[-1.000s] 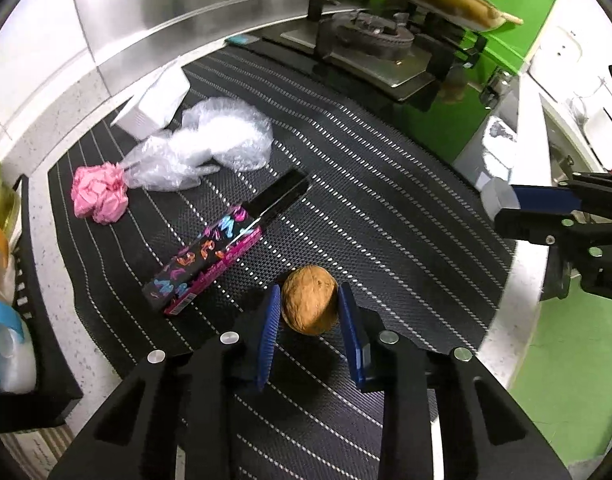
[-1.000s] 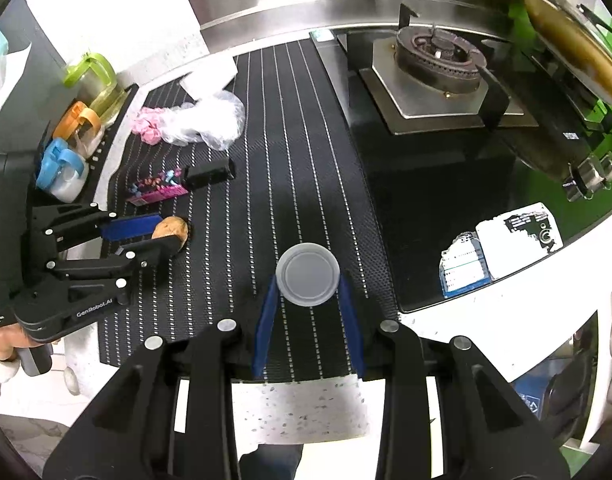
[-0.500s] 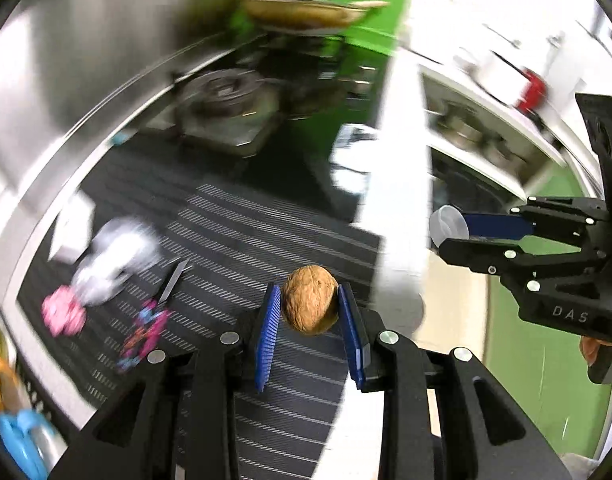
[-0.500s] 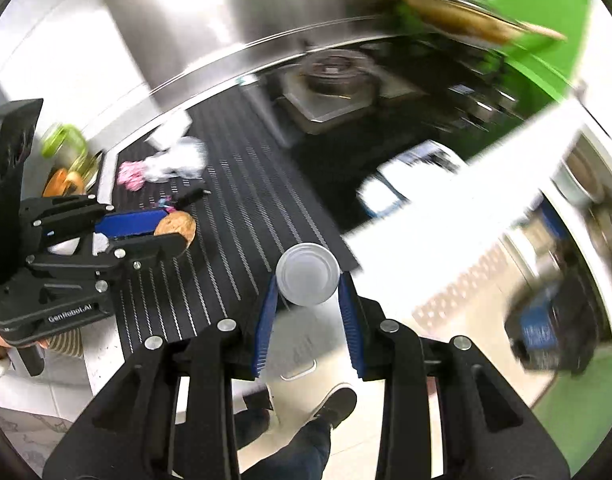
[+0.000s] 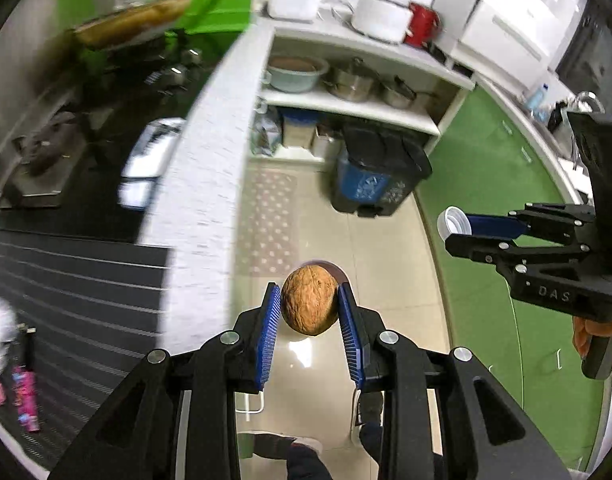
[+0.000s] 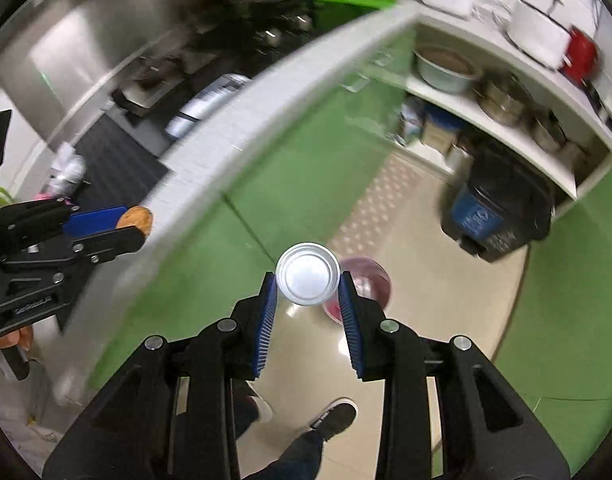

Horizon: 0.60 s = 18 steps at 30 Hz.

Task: Collect trash
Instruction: 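Carry the cap and walnut to the pink wastebasket and open both grippers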

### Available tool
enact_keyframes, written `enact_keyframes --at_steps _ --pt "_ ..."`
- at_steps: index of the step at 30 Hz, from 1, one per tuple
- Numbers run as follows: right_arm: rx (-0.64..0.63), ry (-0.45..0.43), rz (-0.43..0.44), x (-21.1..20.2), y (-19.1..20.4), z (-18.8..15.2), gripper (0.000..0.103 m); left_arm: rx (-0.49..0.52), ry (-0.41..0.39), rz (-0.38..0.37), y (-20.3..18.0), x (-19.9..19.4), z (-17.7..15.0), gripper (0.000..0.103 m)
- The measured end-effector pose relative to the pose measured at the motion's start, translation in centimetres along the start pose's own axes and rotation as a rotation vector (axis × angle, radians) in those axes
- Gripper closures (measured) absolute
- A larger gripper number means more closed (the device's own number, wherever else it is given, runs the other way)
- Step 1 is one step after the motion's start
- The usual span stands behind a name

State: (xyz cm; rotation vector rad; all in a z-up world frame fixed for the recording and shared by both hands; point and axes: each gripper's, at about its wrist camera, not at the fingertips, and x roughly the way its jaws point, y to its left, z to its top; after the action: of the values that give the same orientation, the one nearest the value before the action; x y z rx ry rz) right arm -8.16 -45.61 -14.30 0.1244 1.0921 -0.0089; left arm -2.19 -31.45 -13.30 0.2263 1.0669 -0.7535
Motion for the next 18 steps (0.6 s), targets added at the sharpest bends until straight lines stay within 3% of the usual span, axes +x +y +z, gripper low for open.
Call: enact_keyframes --at_steps 6,18 --pt "0.002 0.072 0.021 6.8 -5.4 -1.4 0.071 -0.014 0.045 -0.012 -1.9 7.4 0.1 0.073" --pt "0.006 0.179 0.042 23.1 -11.6 -2.4 0.071 -0.040 0.122 0.005 -0.7 21.1 -0.4 0.073"
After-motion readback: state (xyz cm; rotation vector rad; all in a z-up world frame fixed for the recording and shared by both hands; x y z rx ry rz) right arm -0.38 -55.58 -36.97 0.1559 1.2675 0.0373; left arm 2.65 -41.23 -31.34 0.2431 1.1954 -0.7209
